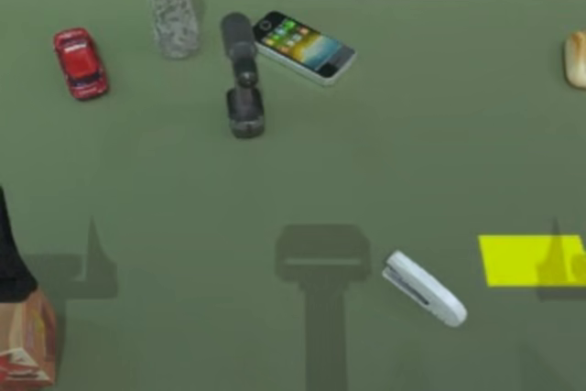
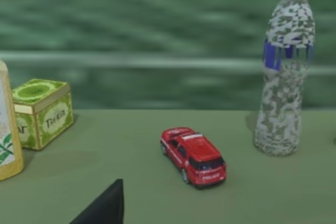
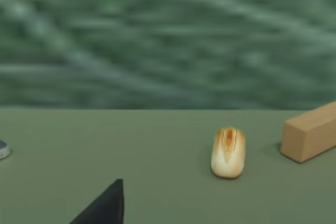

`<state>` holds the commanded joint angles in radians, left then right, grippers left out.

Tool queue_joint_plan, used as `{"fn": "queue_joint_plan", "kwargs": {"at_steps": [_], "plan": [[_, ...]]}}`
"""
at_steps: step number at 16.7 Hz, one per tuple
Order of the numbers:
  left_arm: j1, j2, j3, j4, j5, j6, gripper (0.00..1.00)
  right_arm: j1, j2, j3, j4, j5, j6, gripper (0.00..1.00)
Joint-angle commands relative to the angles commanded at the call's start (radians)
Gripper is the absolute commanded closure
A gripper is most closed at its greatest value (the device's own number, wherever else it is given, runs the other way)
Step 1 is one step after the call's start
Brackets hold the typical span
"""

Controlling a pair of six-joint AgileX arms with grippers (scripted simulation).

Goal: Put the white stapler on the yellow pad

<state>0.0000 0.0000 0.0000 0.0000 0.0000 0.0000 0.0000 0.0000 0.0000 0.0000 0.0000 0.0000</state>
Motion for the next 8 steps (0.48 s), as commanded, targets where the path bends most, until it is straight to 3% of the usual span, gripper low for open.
{"fn": "queue_joint_plan", "kwargs": {"at_steps": [4,8], "plan": [[0.000,0.000,0.000,0.000,0.000,0.000,0.00,0.015,0.030,0.030,-0.025,-0.002,-0.003,0.00],[0.000,0.000,0.000,0.000,0.000,0.000,0.00,0.092,0.219,0.214,-0.160,-0.002,-0.021,0.00]]}}
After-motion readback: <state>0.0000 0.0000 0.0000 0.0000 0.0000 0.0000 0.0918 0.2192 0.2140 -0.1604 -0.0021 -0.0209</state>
